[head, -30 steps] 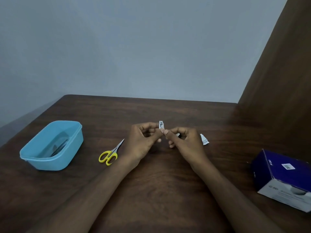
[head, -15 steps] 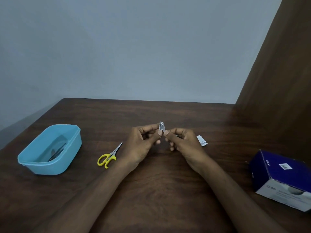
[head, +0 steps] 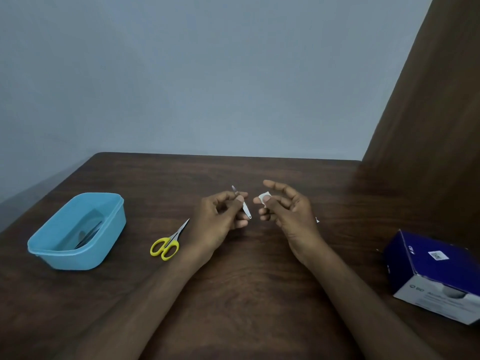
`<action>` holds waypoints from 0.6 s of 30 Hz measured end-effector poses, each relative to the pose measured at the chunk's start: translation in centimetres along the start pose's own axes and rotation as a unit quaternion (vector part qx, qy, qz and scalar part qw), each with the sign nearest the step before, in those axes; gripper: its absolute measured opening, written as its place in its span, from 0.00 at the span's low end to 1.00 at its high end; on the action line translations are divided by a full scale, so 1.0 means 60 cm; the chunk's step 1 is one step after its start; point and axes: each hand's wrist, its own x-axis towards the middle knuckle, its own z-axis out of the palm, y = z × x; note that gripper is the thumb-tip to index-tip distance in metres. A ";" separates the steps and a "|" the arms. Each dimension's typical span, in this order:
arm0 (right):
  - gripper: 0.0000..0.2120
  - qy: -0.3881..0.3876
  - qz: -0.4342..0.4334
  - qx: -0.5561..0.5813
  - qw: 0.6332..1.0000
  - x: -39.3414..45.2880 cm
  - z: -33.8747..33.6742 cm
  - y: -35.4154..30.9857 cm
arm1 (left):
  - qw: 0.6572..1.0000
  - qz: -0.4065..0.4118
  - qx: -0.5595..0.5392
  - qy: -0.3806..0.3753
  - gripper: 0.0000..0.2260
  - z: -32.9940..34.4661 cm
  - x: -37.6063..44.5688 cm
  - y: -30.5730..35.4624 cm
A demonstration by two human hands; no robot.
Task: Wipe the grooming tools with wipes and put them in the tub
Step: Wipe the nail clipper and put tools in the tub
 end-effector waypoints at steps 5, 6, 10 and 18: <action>0.01 -0.001 -0.009 -0.028 1.000 -0.005 0.002 0.001 | 0.997 0.020 0.062 0.034 0.08 0.002 -0.006 0.002; 0.01 -0.003 -0.010 -0.039 0.999 -0.006 0.002 0.002 | 0.996 0.027 0.076 0.033 0.08 0.000 -0.007 0.003; 0.01 -0.031 -0.010 -0.072 0.997 -0.008 0.010 0.004 | 0.989 0.069 0.129 0.029 0.07 0.000 -0.012 0.008; 0.05 -0.041 0.026 -0.028 0.998 -0.010 0.015 0.014 | 0.968 0.143 0.186 0.085 0.03 0.001 -0.006 0.008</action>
